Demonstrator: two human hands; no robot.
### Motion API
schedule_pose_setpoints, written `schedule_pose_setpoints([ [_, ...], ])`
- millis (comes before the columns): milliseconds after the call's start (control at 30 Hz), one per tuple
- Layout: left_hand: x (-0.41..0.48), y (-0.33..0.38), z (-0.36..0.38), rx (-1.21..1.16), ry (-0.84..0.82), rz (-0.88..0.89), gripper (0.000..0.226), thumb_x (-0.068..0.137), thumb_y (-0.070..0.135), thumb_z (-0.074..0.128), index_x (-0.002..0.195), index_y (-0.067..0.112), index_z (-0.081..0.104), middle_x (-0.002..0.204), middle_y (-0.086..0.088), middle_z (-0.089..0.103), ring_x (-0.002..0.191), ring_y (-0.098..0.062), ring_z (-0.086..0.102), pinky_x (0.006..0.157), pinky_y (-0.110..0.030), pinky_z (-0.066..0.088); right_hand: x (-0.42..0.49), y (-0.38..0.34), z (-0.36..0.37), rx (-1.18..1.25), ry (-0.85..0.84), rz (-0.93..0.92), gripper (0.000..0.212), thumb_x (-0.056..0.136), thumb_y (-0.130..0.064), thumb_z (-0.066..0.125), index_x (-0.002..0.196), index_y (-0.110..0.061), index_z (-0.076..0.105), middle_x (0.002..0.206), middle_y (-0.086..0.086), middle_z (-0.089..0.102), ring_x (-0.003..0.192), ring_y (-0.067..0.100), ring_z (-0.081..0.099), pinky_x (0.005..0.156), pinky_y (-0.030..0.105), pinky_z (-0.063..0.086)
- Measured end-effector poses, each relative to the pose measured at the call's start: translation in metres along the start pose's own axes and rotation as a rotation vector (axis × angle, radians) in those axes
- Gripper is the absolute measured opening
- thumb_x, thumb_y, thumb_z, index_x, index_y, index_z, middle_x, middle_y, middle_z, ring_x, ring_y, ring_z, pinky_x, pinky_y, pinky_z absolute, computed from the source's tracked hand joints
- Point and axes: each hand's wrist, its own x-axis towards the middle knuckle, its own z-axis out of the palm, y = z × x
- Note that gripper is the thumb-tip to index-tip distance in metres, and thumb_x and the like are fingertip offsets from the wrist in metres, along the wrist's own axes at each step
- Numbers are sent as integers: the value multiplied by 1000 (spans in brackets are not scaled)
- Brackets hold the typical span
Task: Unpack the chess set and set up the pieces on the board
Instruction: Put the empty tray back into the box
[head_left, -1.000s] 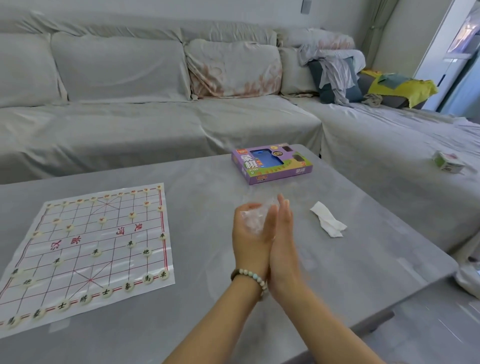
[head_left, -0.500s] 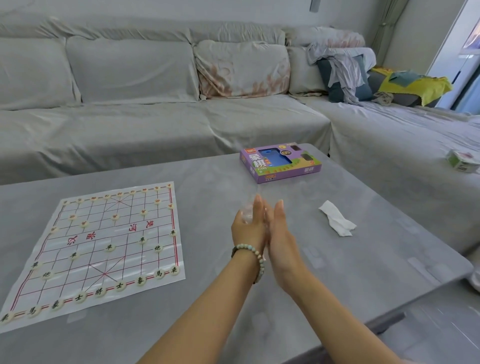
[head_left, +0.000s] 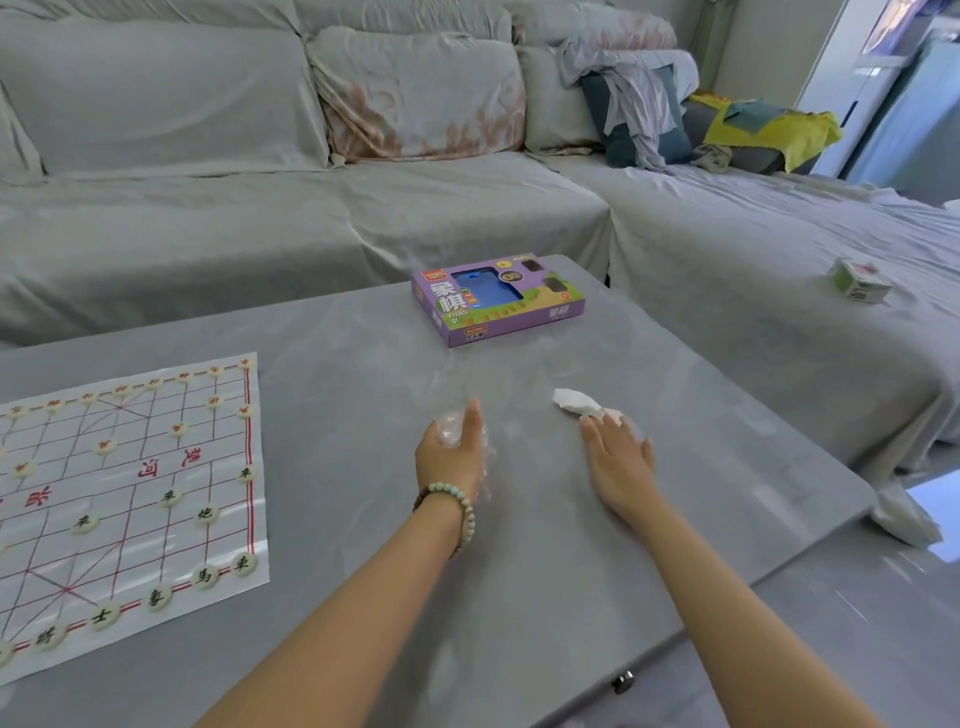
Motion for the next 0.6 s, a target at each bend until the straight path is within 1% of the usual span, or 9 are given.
schedule_pose_setpoints([
  [33, 0, -1, 0, 5, -2, 2, 34, 86, 48, 56, 77, 15, 56, 62, 2, 57, 36, -2, 51, 32, -13, 36, 0, -2, 0, 71, 3, -32, 43, 102, -34, 20, 135, -21, 44, 148, 0, 36, 142, 16, 20, 115, 37, 10],
  [100, 3, -1, -1, 21, 1, 32, 35, 86, 48, 56, 83, 13, 57, 70, 2, 60, 52, -4, 58, 40, -11, 40, -4, -9, -3, 317, 1, -42, 44, 102, -37, 26, 122, -19, 59, 127, -3, 55, 127, 15, 43, 102, 23, 27],
  [167, 5, 4, -4, 54, 5, 70, 39, 84, 52, 55, 88, 13, 56, 82, 0, 62, 74, -15, 61, 54, -17, 42, -12, -27, -8, 440, -1, -77, 47, 101, -39, 28, 103, -19, 71, 107, -7, 63, 106, 7, 54, 84, 8, 32],
  [233, 5, 11, -8, 75, -9, 105, 46, 82, 56, 54, 97, 13, 56, 96, -2, 61, 88, -19, 59, 67, -23, 43, -24, -54, -15, 460, -43, -163, 55, 100, -41, 27, 87, -19, 76, 97, -9, 69, 94, -1, 58, 78, 0, 31],
  [334, -4, 26, -21, 53, -76, 118, 56, 82, 60, 50, 117, 16, 51, 116, 3, 55, 101, -15, 52, 84, -27, 40, -47, -93, -18, 578, -122, -278, 64, 98, -43, 23, 75, -14, 76, 82, -7, 72, 85, -3, 62, 81, 5, 35],
  [400, -10, 33, -34, -54, -191, 99, 70, 70, 72, 53, 112, 17, 55, 115, -3, 61, 100, -18, 59, 89, -33, 46, -65, -119, -18, 685, -159, -318, 65, 97, -42, 21, 77, -8, 73, 77, -7, 70, 78, -5, 61, 77, 3, 37],
  [467, -15, 40, -54, -216, -239, 39, 81, 54, 79, 63, 107, 19, 59, 108, -11, 66, 98, -27, 65, 91, -46, 50, -81, -141, -12, 774, -217, -324, 65, 95, -46, 18, 81, -10, 70, 76, -8, 68, 74, -5, 60, 73, 4, 39],
  [534, -18, 47, -82, -318, -200, 11, 69, 59, 67, 70, 105, 16, 62, 102, -16, 68, 96, -31, 66, 90, -47, 51, -97, -162, 1, 824, -300, -318, 62, 91, -53, 17, 86, -20, 70, 84, -10, 69, 80, 0, 58, 79, 14, 40],
  [600, -22, 56, -118, -387, -94, 1, 46, 74, 50, 70, 100, 13, 65, 93, -14, 68, 90, -30, 66, 86, -44, 52, -116, -181, 18, 841, -382, -334, 58, 89, -59, 17, 97, -31, 68, 100, -13, 69, 93, 6, 58, 86, 23, 40],
])
